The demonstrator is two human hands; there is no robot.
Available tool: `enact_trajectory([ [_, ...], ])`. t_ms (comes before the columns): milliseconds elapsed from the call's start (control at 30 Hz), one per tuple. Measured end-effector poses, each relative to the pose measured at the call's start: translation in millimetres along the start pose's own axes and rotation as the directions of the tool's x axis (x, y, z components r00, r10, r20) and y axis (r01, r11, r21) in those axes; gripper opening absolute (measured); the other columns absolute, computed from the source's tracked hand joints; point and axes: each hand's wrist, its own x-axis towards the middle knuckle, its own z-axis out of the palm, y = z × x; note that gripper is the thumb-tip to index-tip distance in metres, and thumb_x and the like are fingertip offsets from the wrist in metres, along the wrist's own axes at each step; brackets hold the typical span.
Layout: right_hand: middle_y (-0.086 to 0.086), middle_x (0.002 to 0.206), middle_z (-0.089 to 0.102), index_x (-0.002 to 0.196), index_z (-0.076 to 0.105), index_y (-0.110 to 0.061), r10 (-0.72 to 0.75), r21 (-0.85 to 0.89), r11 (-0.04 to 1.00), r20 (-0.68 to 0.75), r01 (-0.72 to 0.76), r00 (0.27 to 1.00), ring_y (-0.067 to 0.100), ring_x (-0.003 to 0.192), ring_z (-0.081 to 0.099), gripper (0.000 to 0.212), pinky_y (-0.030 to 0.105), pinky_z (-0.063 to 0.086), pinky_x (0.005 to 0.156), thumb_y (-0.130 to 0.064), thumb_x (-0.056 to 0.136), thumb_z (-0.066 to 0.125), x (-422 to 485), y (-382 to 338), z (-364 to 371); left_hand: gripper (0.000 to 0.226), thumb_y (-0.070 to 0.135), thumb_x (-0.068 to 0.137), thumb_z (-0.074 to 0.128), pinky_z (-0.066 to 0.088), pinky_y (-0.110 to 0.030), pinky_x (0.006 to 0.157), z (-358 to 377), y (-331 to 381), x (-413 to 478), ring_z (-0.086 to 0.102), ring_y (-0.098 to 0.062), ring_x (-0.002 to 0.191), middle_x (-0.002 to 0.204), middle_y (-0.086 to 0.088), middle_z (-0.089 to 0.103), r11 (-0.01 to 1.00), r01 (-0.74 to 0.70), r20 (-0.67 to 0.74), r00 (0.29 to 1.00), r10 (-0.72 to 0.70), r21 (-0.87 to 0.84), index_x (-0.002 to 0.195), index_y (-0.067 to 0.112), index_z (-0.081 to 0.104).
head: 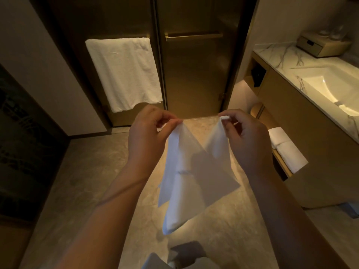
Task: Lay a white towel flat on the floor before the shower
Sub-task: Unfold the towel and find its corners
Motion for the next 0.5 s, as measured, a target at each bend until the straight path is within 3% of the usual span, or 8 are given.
enact_trajectory([
  [133, 0.0, 0.106, 0.069, 0.113, 0.065, -0.019, 0.072, -0.043, 0.996, -0.029, -0.073, 0.997, 0.01, 0.089, 0.06, 0.022, 0.025, 0.05, 0.076, -0.023, 0.093, 0.055, 2, 18, -4, 0.004, 0.037, 0.087, 0.059, 0.054, -0.029, 0.074, -2, -14, -3, 0.059, 0.004, 0.085, 0.085, 0.021, 0.059, 0.996, 0.088, -0.007, 0.996, -0.088, -0.005, 0.088, 0.04, 0.061],
  [367, 0.002, 0.106, 0.068, 0.113, 0.064, -0.02, 0.131, -0.1, 0.985, -0.07, -0.138, 0.989, 0.011, 0.089, 0.058, 0.021, 0.016, 0.04, 0.066, -0.022, 0.094, 0.054, 6, 46, -5, 0.008, 0.034, 0.089, 0.057, 0.054, -0.034, 0.071, 7, -25, -11, 0.06, 0.001, 0.078, 0.079, 0.018, 0.062, 0.979, 0.202, 0.042, 0.978, -0.203, 0.021, 0.09, 0.028, 0.062],
  [500, 0.001, 0.105, 0.068, 0.111, 0.064, -0.021, 0.162, -0.08, 0.982, -0.104, -0.171, 0.981, 0.016, 0.091, 0.062, 0.02, 0.028, 0.05, 0.072, -0.025, 0.095, 0.053, 8, 63, -12, 0.005, 0.033, 0.09, 0.058, 0.051, -0.026, 0.068, 1, -35, -11, 0.059, 0.002, 0.078, 0.078, 0.02, 0.06, 0.966, 0.25, 0.012, 0.968, -0.251, 0.069, 0.09, 0.029, 0.06],
])
